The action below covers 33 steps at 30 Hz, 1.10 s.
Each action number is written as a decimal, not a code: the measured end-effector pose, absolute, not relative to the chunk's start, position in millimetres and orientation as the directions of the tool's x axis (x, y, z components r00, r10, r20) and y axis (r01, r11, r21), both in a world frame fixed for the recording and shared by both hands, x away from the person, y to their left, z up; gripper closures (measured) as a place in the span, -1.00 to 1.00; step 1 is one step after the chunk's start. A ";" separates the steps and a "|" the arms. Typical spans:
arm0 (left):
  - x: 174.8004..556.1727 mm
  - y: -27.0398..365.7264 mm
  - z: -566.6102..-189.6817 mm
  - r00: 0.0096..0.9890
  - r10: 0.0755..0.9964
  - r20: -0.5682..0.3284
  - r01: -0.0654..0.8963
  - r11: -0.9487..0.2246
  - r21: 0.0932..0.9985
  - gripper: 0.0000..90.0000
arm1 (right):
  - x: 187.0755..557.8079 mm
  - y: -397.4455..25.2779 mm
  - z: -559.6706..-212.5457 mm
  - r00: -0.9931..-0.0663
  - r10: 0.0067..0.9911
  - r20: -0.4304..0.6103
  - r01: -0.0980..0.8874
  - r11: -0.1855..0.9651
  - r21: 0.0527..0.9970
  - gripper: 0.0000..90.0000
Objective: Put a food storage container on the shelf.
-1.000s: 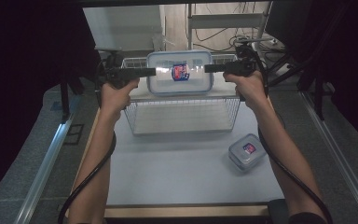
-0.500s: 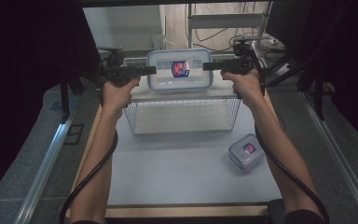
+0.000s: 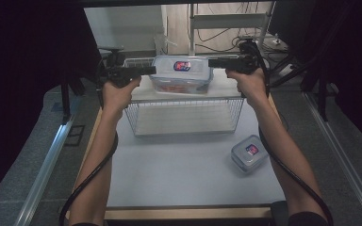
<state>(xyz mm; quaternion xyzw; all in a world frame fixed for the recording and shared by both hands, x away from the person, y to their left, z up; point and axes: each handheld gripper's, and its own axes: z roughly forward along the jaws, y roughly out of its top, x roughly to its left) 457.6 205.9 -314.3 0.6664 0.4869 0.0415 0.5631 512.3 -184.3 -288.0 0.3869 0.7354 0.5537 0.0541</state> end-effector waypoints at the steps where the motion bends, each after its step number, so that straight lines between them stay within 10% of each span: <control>1: 455.8 205.9 -314.1 0.526 0.696 -0.489 0.596 0.110 0.796 0.02 | 510.4 -185.2 -287.0 -0.696 0.632 0.341 0.502 0.089 0.860 -0.02; 18: 392.4 214.4 -337.5 0.592 0.769 -0.242 0.392 -0.013 0.920 -0.70 | 446.2 -183.3 -311.1 -0.798 0.589 0.126 0.347 0.280 0.895 0.99; 33: 350.0 210.2 -379.6 0.600 0.774 -0.202 0.383 -0.056 0.922 -0.76 | 453.1 -152.6 -341.9 -0.802 0.590 0.095 0.352 0.338 0.873 0.99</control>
